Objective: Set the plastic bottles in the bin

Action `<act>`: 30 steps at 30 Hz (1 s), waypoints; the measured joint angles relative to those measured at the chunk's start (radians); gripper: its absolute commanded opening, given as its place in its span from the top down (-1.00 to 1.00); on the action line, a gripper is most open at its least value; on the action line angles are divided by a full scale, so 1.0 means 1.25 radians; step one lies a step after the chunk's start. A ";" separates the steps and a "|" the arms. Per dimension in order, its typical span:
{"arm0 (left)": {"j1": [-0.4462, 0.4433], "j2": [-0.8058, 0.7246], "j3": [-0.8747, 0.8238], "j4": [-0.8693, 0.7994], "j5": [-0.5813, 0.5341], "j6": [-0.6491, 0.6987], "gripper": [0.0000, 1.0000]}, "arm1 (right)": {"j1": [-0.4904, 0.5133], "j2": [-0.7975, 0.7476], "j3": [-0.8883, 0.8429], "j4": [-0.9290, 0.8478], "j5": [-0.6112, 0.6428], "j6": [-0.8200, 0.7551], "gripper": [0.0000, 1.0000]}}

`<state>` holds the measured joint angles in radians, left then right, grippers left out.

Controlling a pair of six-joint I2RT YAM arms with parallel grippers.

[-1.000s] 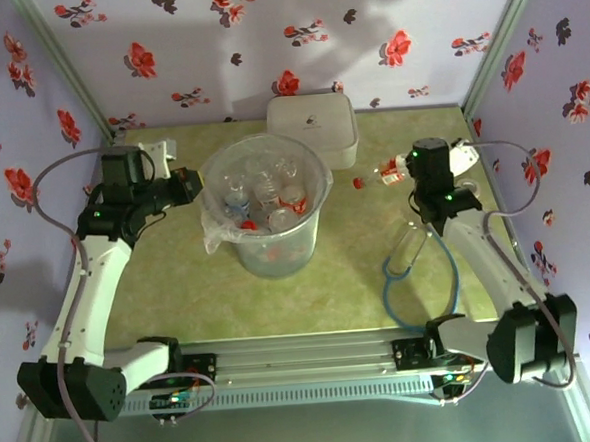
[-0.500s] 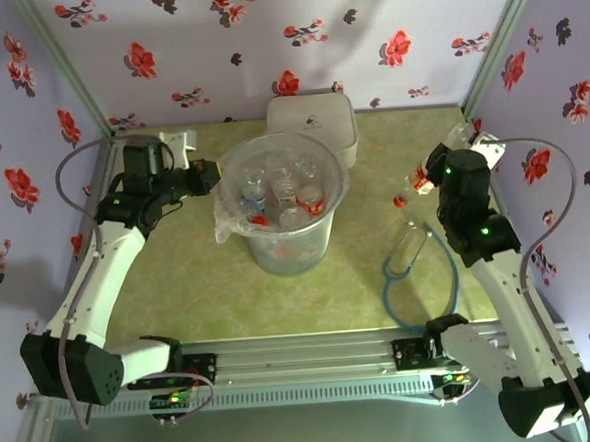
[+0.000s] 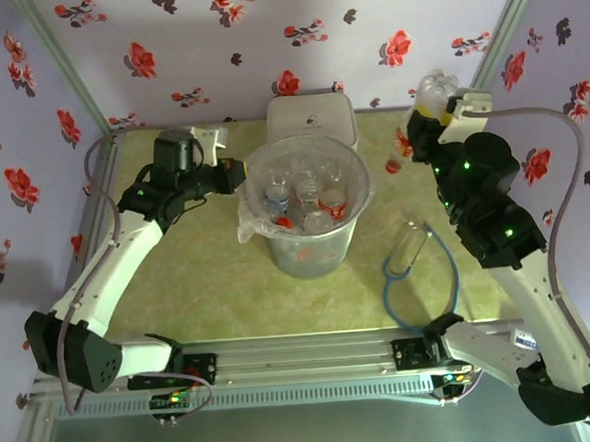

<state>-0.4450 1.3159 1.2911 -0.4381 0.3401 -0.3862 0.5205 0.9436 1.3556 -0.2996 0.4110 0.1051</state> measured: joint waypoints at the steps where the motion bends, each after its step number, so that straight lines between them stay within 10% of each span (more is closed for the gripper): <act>1: -0.009 0.006 0.007 -0.003 -0.003 0.000 1.00 | 0.023 0.009 0.011 0.009 -0.007 -0.013 0.51; 10: -0.077 0.007 0.022 -0.008 -0.096 0.031 1.00 | 0.133 0.139 0.150 0.010 -0.157 -0.089 0.50; 30: -0.090 0.000 0.018 -0.008 -0.105 0.057 1.00 | 0.186 0.506 0.456 -0.539 -0.251 -0.224 0.42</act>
<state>-0.5575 1.3163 1.3136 -0.4477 0.2089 -0.3145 0.7528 1.5764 1.9255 -0.9730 0.0971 -0.1745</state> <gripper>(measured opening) 0.062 0.353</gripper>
